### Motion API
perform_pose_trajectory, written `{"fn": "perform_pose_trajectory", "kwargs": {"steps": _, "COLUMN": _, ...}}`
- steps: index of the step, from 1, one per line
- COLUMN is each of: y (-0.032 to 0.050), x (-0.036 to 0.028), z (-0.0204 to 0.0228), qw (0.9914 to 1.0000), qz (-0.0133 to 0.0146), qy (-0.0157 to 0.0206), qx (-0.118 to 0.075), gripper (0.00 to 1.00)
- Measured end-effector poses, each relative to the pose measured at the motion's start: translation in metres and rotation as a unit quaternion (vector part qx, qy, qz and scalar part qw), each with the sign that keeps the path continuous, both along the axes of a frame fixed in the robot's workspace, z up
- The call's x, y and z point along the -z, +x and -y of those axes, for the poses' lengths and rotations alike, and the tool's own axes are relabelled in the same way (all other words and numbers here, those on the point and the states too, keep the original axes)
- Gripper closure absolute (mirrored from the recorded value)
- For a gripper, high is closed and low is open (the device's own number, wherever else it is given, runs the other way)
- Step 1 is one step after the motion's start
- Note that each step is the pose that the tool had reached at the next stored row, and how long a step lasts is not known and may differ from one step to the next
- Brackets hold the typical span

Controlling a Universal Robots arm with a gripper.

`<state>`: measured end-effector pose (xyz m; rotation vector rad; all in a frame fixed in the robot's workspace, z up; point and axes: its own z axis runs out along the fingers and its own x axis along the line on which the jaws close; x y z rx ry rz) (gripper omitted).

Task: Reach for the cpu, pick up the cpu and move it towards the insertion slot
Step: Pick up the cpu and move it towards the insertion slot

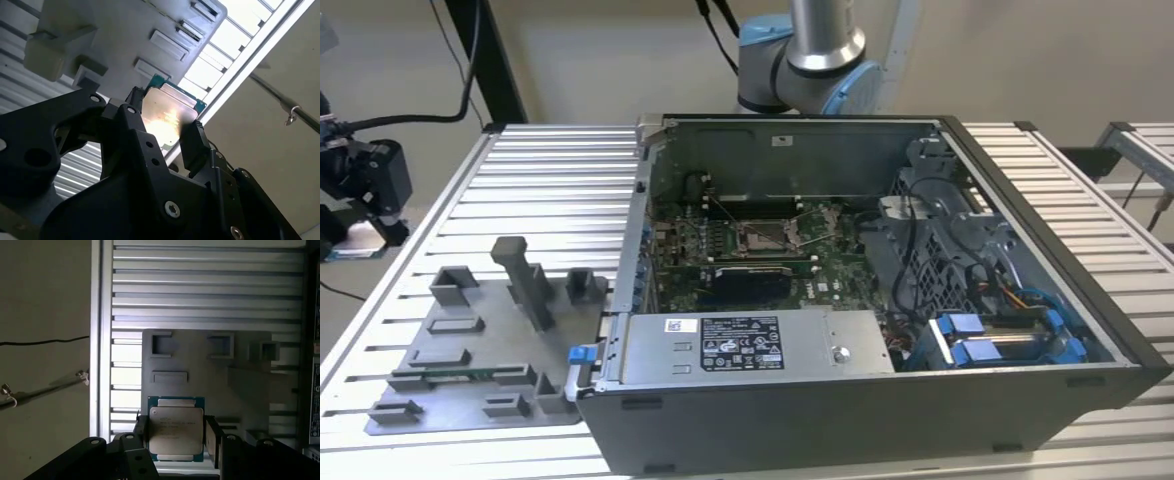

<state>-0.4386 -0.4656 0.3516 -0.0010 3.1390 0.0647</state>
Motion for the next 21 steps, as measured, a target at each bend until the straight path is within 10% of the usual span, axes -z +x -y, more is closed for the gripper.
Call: {"fn": "perform_pose_trajectory", "kwargs": {"steps": 21, "y": 0.0000, "x": -0.0399, "z": 0.0000, "qw": 1.00000, "qz": 0.0000, "qy": 0.0000, "qx": 0.000, "gripper": 1.00}}
